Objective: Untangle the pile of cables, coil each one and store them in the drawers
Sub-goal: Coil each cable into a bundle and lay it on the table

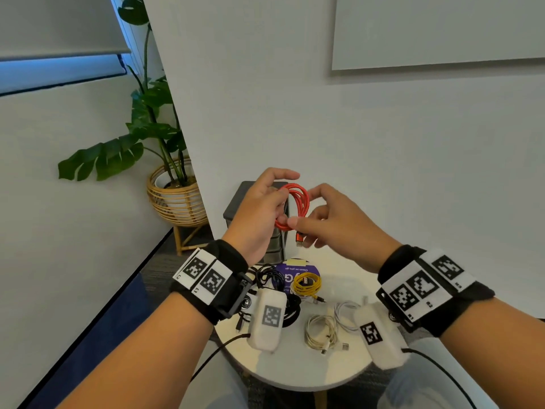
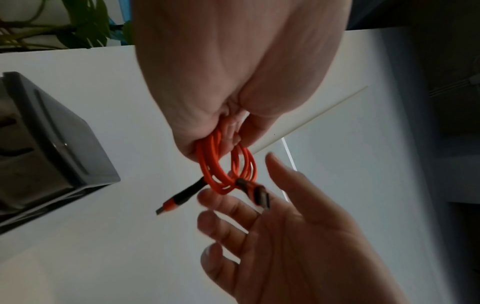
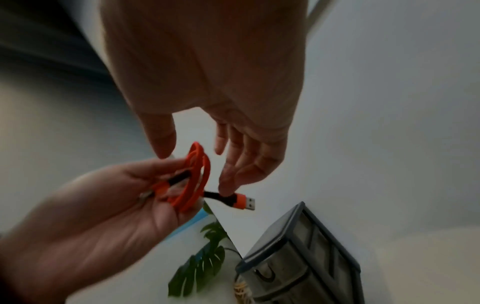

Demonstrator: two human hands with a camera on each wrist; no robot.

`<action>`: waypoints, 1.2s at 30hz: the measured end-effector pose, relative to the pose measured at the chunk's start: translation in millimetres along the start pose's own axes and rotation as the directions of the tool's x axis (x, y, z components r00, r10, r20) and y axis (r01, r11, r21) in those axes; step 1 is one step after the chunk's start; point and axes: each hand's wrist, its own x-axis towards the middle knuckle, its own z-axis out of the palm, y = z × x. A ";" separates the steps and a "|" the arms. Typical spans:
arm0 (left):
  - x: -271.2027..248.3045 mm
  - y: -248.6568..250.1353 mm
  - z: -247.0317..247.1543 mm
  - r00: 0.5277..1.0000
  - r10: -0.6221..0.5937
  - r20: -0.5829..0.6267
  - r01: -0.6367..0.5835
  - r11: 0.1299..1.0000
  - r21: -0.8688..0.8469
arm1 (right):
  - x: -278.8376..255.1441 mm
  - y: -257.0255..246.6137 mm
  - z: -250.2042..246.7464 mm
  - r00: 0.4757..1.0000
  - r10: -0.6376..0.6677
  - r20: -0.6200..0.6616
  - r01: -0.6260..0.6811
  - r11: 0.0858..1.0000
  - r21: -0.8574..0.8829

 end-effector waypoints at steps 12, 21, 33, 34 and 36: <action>0.8 -11.3 -4.1 0.996 -0.031 -0.085 0.037 0.997 0.062 | -2.2 13.0 -11.6 0.986 -0.104 0.133 0.138 0.952 -0.275; 3.5 -22.1 10.4 0.997 -0.077 0.006 0.075 0.988 0.138 | 14.3 16.6 -14.3 0.987 -0.160 -0.022 0.144 0.934 -0.327; 7.2 -47.4 6.1 0.989 -0.138 0.057 0.139 0.990 -0.015 | 17.7 45.4 -22.4 0.991 -0.015 -0.133 0.006 0.998 -0.063; 8.9 -49.6 6.8 0.987 -0.143 0.074 0.143 0.990 0.009 | 18.3 51.0 -25.2 0.990 0.022 -0.139 -0.025 1.000 -0.015; 12.8 -56.8 10.8 0.978 -0.169 0.120 0.158 0.982 0.100 | 20.0 62.6 -31.7 0.980 0.113 -0.164 -0.097 0.990 0.103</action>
